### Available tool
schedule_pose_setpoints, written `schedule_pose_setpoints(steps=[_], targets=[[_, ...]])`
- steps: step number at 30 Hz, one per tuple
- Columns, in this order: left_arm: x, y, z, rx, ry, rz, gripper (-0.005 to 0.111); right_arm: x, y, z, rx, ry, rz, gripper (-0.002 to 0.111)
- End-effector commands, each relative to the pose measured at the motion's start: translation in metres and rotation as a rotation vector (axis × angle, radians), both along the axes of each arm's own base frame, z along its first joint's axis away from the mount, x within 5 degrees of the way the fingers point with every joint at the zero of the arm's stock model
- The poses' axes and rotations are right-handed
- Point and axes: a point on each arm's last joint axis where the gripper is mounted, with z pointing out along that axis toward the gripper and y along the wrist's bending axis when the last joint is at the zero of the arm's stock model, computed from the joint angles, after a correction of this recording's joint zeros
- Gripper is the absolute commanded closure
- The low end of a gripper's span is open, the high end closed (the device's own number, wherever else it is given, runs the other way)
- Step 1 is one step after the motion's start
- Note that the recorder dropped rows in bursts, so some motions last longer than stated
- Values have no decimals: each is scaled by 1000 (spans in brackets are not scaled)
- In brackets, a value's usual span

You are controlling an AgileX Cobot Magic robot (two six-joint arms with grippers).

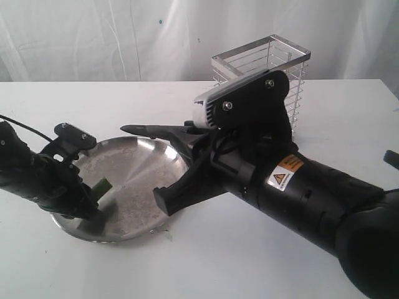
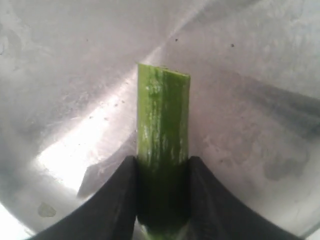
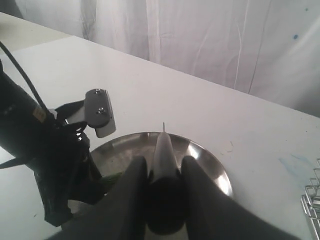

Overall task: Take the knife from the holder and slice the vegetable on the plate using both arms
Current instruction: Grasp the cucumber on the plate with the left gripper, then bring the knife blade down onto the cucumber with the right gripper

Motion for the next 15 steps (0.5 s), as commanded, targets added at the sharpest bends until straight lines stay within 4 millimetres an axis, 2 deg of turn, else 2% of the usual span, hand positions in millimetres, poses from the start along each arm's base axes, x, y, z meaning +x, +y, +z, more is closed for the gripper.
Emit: schedule_pose_setpoints(steps=[1, 7, 9, 13, 15], targets=[[-3, 1, 5, -59, 13, 107, 107, 1, -1, 3, -48, -78, 9, 108], [1, 1, -7, -62, 41, 144, 106, 4, 3, -6, -100, -90, 14, 108], [2, 1, -14, -58, 51, 158, 100, 6, 5, -9, -110, -91, 12, 108], [7, 2, -23, -62, 47, 205, 81, 9, 8, -16, -123, -93, 4, 108], [8, 2, -25, -60, 46, 208, 77, 10, 9, -18, -125, -97, -1, 108]])
